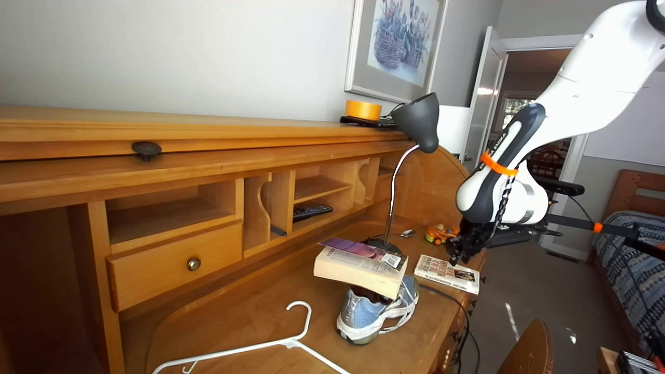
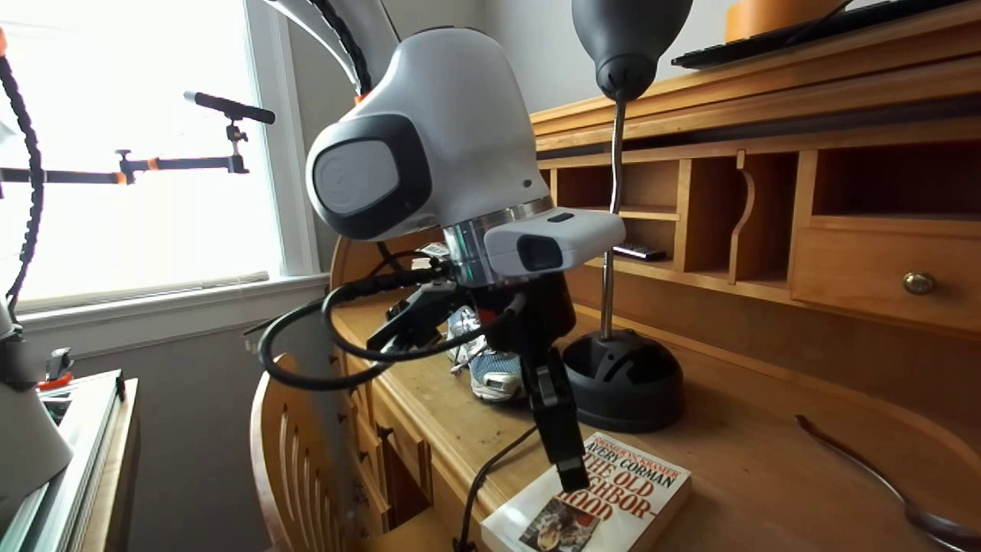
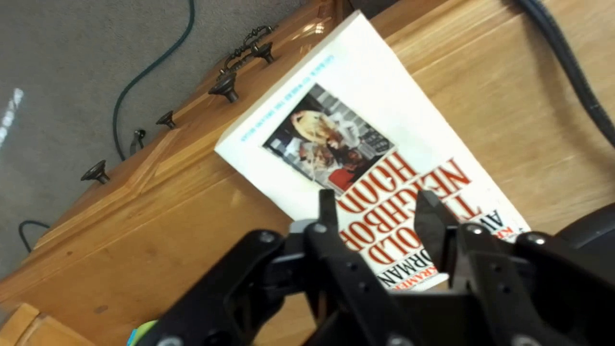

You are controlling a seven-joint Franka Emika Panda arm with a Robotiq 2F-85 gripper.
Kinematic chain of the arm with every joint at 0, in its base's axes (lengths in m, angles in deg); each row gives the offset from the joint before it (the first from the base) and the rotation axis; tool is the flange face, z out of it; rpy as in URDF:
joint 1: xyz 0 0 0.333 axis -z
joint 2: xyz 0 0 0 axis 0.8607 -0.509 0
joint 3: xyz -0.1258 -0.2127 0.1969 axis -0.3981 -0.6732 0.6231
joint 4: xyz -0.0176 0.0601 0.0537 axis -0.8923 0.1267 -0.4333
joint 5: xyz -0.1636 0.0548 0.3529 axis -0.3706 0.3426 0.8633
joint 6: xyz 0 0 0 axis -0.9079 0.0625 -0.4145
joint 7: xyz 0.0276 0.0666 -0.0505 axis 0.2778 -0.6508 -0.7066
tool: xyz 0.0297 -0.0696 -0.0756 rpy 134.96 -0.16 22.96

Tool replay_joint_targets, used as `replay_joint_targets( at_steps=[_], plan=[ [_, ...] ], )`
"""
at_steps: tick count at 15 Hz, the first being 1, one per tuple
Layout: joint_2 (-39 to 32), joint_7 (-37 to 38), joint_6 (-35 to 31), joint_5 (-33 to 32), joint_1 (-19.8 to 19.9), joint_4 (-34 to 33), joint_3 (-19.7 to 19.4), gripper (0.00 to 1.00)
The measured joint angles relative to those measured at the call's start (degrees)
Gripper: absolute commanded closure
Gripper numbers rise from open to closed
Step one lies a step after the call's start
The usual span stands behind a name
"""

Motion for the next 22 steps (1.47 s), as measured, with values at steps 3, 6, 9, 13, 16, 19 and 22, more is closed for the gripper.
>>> replay_joint_targets(
  at_steps=[3,6,9,13,16,19,22],
  plan=[
    [1.9,4.2,0.7,-6.0,-4.9,2.9,-4.2,0.01],
    [2.4,6.3,1.1,-10.8,-12.6,5.4,-11.4,0.0],
    [2.2,8.1,1.1,-15.2,-20.7,7.5,-18.9,0.0],
    [0.1,9.8,1.1,-19.3,-31.2,9.0,-27.8,0.0],
    [-2.5,12.6,1.1,-23.9,-37.0,9.2,-32.2,0.0],
    [-5.3,15.0,1.0,-28.4,-40.6,9.2,-34.9,0.0],
    [-8.2,16.1,0.7,-30.4,-43.9,9.2,-37.2,0.0]
  ],
)
